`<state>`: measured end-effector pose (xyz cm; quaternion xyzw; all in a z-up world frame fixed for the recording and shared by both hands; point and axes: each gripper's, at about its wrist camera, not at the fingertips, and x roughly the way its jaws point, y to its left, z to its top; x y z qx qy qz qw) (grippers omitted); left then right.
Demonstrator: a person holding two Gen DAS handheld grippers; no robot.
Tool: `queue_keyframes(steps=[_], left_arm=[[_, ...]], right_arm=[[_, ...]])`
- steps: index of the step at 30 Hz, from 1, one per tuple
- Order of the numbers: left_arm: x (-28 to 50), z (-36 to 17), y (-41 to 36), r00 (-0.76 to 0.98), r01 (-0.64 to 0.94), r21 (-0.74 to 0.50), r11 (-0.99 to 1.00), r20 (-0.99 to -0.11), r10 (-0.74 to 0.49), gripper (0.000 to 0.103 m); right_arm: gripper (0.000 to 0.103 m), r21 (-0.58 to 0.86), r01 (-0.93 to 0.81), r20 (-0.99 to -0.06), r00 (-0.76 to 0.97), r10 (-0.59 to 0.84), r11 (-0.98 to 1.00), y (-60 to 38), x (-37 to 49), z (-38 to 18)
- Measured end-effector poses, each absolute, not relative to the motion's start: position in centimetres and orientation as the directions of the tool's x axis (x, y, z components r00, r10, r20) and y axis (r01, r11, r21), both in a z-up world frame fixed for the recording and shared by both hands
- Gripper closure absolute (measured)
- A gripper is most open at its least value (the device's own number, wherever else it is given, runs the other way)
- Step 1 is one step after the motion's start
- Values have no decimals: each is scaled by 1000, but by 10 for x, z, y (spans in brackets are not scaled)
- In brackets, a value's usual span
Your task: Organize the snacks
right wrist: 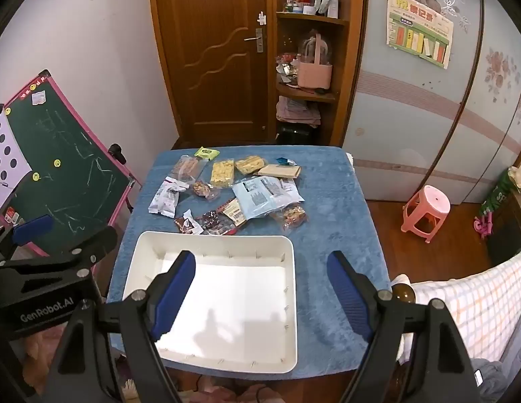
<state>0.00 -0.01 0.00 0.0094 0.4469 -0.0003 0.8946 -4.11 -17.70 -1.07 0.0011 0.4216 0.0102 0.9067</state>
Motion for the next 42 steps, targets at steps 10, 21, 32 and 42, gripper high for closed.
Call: queue_keyframes(steps=[10, 21, 32, 42], left_arm=[[-1, 7, 8, 584, 12, 5, 1000, -812, -3, 2], [0, -2, 3, 564, 24, -2, 1000, -826, -15, 6], [3, -7, 0, 552, 31, 3, 1000, -834, -14, 7], [3, -11, 0, 536, 36, 5, 999, -844, -15, 7]], right_arm=[[22, 15, -22, -760, 649, 26, 1000, -175, -44, -8], [22, 25, -24, -761, 647, 34, 999, -183, -41, -11], [22, 36, -17, -769, 638, 38, 999, -179, -40, -17], [22, 40, -19, -770, 637, 43, 999, -180, -40, -17]])
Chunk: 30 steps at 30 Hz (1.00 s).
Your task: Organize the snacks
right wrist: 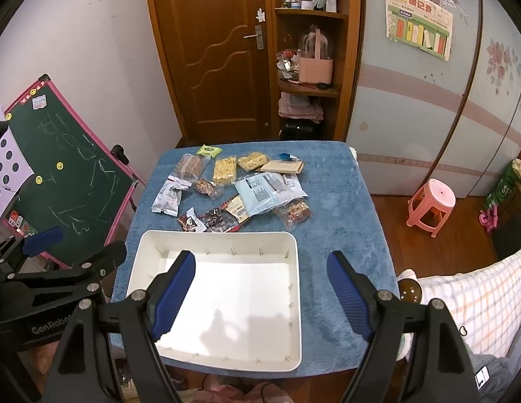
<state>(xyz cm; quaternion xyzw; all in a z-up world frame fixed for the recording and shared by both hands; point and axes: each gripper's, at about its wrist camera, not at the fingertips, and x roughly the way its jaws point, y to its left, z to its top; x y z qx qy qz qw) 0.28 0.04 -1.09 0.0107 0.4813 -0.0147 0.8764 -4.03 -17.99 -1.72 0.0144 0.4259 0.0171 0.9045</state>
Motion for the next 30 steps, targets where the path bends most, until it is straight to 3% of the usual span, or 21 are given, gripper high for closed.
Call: queue_keyframes(steps=[30], left_arm=[[7, -12, 10, 541, 25, 17, 1000, -841, 1, 6]], right_arm=[[22, 48, -10, -777, 628, 44, 999, -179, -41, -22]])
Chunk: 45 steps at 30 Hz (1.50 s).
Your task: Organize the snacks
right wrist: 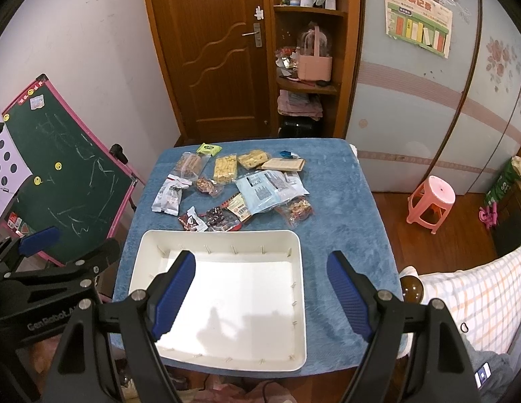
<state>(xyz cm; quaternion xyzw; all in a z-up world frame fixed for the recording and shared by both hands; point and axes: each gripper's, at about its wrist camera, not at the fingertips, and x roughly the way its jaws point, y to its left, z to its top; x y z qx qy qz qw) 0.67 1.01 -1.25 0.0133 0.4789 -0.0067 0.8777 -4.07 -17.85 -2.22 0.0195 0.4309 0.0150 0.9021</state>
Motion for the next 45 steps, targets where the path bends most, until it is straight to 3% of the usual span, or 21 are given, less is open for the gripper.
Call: queue_keyframes(steps=[26, 45], left_arm=[[15, -5, 26, 551, 63, 4, 998, -834, -31, 6], [47, 30, 77, 651, 154, -54, 987, -745, -143, 6]], right_arm=[[22, 51, 21, -774, 633, 26, 998, -162, -38, -15], [22, 46, 144, -738, 672, -64, 988, -169, -16, 22]])
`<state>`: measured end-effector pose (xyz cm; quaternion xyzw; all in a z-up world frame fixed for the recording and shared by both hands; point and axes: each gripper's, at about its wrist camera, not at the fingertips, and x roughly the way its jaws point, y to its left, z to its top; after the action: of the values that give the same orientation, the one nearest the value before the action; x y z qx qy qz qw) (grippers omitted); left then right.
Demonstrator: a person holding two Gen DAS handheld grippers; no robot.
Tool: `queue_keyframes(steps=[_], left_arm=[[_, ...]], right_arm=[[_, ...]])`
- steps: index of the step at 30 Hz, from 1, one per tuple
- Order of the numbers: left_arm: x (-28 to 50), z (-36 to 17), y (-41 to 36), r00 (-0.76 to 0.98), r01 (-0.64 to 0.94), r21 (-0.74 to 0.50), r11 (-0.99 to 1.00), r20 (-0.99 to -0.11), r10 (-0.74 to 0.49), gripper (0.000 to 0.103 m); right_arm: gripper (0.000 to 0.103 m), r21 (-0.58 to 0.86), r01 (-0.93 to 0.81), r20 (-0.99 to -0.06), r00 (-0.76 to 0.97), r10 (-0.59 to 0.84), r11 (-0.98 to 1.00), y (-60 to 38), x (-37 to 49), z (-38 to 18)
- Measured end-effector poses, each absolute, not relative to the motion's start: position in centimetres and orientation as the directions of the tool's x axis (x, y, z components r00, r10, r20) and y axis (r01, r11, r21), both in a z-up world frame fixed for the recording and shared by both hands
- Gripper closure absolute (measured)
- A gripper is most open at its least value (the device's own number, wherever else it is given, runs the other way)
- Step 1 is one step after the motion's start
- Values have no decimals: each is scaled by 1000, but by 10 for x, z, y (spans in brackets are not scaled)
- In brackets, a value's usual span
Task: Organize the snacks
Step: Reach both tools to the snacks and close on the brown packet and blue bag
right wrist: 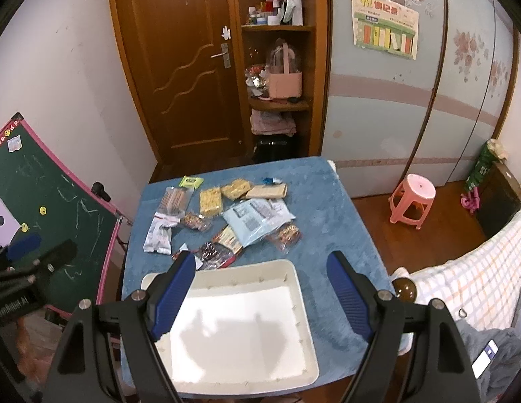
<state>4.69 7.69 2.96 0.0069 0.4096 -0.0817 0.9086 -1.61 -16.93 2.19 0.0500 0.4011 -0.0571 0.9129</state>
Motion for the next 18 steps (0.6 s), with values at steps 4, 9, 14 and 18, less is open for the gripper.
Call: queue_keyframes(steps=[4, 9, 14, 18], left_arm=[[66, 31, 89, 654, 131, -55, 990, -746, -128, 6], [99, 23, 98, 607, 108, -79, 991, -784, -129, 6], [134, 0, 98, 530, 60, -113, 992, -838, -128, 6], [163, -30, 94, 486, 8, -109, 994, -868, -99, 6]], right_arm=[[22, -12, 131, -727, 679, -99, 991, -171, -2, 31], [22, -63, 89, -714, 692, -107, 994, -174, 28, 38], [22, -86, 34, -718, 691, -86, 996, -177, 72, 34], [22, -69, -7, -740, 671, -47, 998, -184, 116, 19]])
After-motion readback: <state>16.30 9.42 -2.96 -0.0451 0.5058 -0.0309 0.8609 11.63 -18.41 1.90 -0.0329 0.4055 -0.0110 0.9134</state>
